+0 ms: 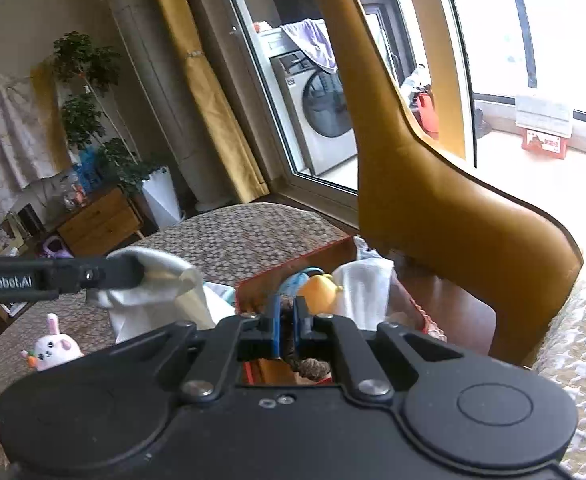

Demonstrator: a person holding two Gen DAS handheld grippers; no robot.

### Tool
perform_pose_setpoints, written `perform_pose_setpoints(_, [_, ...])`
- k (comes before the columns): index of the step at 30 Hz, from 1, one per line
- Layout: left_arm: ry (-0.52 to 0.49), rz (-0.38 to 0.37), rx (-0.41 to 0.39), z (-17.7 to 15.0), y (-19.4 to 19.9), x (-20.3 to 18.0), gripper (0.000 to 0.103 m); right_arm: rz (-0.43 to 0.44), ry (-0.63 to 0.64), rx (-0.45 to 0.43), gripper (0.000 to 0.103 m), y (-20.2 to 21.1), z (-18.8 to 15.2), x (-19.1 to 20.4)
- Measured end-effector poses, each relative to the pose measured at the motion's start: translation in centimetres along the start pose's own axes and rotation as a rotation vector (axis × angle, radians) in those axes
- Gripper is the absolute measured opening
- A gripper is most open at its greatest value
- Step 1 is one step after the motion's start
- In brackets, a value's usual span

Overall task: Organize soft objects
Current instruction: 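Carry the white cloth with the left gripper into the tray while the right holds the scrunchie above it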

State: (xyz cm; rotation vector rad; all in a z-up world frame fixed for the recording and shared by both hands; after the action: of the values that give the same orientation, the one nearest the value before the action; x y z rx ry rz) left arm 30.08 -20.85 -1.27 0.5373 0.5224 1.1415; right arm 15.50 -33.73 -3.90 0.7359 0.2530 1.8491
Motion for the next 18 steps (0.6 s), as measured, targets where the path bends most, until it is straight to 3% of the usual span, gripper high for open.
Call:
perform_pose_setpoints(6, [0.023,-0.018,0.017,0.6,-3.7,-0.7,0.011,-0.026,-0.014,0.018,0.006,-1.6,0.1,-1.6])
perform_pose_setpoints(18, [0.005,0.067,0.078,0.0,-11.2,0.9,0.011,-0.075,-0.04,0.05,0.006,-5.4,0.4,-5.1])
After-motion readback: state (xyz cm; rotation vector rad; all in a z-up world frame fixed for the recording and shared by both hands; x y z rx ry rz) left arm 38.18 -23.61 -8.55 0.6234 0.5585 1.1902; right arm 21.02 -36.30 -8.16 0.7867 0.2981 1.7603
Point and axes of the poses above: each gripper's, at about its wrist camera, not at the fingertips, and y roughly against the way its jaws point, x to its left, z to its top, the point moved 8 cm from there along -y, roughly the way its jaws point, and after that the axes turned 7 degrees about z, right-handed, at the moved point
